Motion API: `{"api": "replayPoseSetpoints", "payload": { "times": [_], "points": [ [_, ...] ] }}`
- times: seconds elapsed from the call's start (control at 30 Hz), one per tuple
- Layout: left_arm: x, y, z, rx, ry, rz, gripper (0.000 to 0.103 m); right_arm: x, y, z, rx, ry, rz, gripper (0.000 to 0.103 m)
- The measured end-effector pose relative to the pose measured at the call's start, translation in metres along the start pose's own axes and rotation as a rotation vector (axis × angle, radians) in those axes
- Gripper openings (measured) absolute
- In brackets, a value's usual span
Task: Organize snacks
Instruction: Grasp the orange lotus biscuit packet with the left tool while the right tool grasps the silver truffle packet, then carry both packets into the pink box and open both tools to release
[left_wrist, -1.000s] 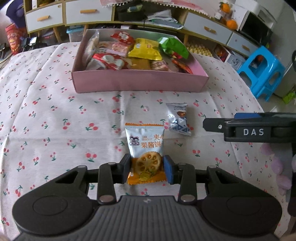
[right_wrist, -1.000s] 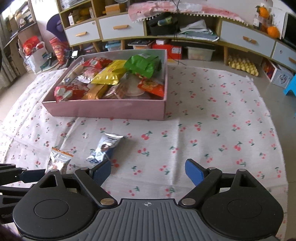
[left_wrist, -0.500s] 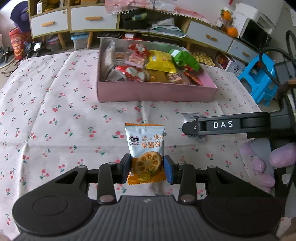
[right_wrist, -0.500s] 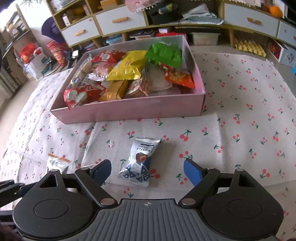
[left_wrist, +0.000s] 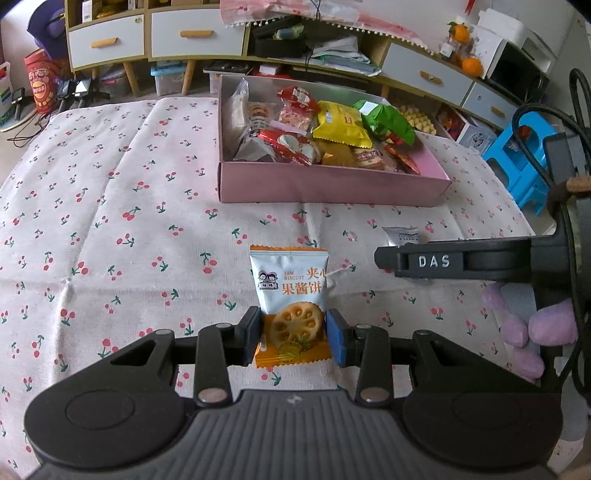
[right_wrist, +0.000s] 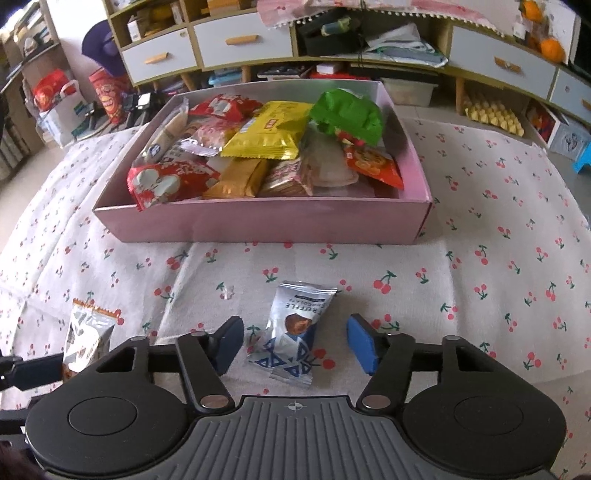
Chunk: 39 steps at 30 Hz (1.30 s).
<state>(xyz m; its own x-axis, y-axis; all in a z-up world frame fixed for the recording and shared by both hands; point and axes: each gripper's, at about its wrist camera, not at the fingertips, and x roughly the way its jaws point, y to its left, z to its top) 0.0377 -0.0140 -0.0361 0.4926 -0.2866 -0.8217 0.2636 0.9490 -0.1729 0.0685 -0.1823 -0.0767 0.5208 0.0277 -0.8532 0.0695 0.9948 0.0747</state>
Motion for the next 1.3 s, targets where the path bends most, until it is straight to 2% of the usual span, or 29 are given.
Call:
{"api": "replayPoseSetpoints", "payload": {
  "times": [0.17,0.23,0.4,0.57,0.9,1.03,1.13,1.3],
  "points": [
    [0.001,0.001,0.0,0.001,0.003,0.001,0.035,-0.002,0.007,-0.003,-0.063,-0.002,-0.009,0.035],
    [0.001,0.002,0.001,-0.001,0.004,0.001,0.035,-0.003,0.007,-0.003,-0.068,0.001,0.0,0.03],
    [0.0,0.003,0.002,-0.005,0.001,0.0,0.035,-0.005,0.004,-0.002,-0.059,0.02,0.023,0.029],
    [-0.001,0.007,0.005,-0.018,-0.005,-0.009,0.035,-0.011,-0.004,0.0,0.008,0.043,0.057,0.028],
    [-0.012,0.009,0.017,-0.039,-0.057,-0.03,0.035,-0.034,-0.019,0.007,0.142,0.019,0.114,0.028],
    [-0.016,0.007,0.032,-0.041,-0.089,-0.039,0.035,-0.042,-0.026,0.011,0.182,0.003,0.132,0.028],
    [-0.018,0.005,0.048,-0.023,-0.129,-0.018,0.035,-0.045,-0.029,0.016,0.209,-0.012,0.14,0.028],
    [-0.005,0.008,0.078,-0.026,-0.161,-0.004,0.035,-0.044,-0.035,0.026,0.263,-0.031,0.173,0.028]
  ]
}}
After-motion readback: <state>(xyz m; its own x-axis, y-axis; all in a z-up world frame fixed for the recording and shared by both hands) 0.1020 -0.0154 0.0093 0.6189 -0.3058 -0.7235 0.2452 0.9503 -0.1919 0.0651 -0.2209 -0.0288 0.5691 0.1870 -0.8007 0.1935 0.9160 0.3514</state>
